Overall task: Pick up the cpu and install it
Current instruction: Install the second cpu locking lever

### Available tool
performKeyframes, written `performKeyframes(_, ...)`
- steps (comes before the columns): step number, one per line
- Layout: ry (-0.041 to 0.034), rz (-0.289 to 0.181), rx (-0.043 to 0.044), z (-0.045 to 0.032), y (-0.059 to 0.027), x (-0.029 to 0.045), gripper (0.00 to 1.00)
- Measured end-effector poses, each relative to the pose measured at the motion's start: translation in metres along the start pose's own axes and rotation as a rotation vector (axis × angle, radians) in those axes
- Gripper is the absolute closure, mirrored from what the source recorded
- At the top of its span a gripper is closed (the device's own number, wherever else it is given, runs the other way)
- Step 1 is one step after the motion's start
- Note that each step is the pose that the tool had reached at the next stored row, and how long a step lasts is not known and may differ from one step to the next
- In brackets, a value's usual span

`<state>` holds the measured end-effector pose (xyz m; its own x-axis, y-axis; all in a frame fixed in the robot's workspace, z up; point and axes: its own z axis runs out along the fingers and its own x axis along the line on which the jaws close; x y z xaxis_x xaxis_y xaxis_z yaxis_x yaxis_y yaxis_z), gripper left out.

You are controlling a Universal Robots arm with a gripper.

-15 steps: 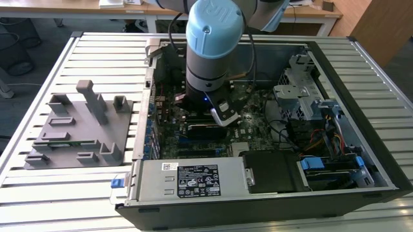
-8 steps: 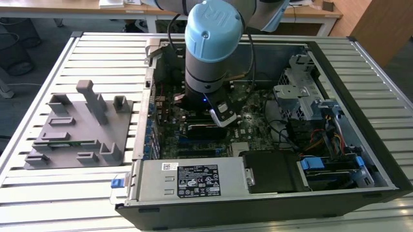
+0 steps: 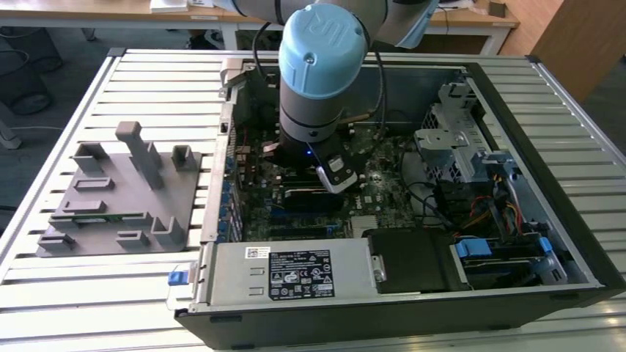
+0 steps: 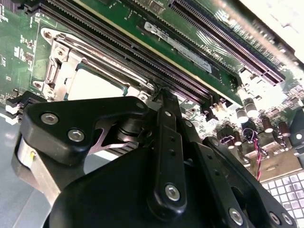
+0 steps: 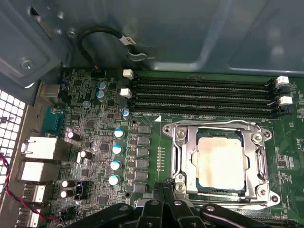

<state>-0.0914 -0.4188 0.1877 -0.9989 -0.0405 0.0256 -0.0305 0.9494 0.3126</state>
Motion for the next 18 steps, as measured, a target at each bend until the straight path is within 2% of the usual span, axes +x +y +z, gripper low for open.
performKeyframes(6,0.0,0.0,-0.0003,-0.003,0.0011,0.0003,0.89)
performKeyframes(15,0.0001,0.0,0.0,-0.0029,0.0019,0.0004,0.89)
performKeyframes(18,0.0001,0.0,0.0,-0.0058,0.003,0.0005,0.89)
